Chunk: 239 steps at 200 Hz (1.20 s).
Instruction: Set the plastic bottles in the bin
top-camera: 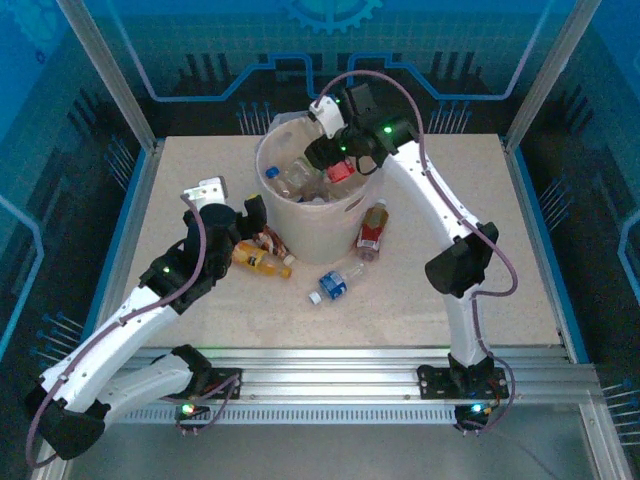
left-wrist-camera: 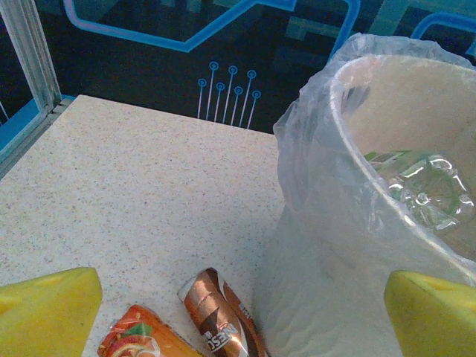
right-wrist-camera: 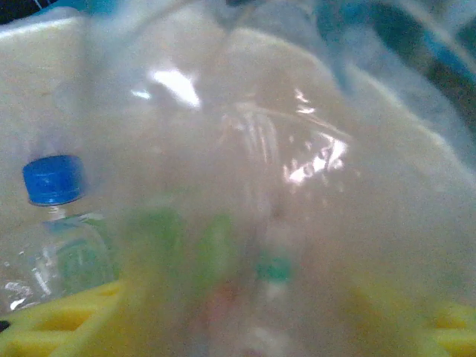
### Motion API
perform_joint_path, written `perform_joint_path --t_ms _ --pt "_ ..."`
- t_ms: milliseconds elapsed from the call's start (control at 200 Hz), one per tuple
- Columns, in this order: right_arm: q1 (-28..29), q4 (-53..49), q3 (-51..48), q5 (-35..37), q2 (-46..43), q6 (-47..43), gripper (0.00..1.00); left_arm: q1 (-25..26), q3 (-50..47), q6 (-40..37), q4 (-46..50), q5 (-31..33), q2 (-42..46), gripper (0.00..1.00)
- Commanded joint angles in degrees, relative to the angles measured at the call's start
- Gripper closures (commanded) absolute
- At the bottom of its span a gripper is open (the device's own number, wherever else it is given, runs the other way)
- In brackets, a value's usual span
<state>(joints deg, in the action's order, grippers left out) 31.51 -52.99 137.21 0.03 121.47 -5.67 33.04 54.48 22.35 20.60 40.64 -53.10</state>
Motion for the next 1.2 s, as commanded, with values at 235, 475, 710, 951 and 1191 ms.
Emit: perform_joint_path --t_ms 235,475,710,951,1191 --pt "0.79 -0.99 1.87 -1.29 -0.57 1.23 0.14 -0.53 1.68 -1.08 1.1 0.85 0.98 0.01" --pt "0.83 -0.09 3.01 -5.38 -1.66 3.65 0.2 -0.53 1.6 -1.16 1.15 1.32 0.97 0.01" --pt "0.83 -0.75 3.86 -6.16 -5.9 6.67 0.19 -0.96 1.44 -0.87 2.18 2.28 0.7 0.01" --pt "0.48 -3.02 1.79 -2.42 -13.8 10.3 0.0 -4.0 0.41 4.24 5.89 2.13 0.78 0.01" --pt "-2.28 -2.32 -11.93 5.05 -24.47 16.16 0.0 -8.87 -2.03 10.61 10.54 0.83 1.25 0.01"
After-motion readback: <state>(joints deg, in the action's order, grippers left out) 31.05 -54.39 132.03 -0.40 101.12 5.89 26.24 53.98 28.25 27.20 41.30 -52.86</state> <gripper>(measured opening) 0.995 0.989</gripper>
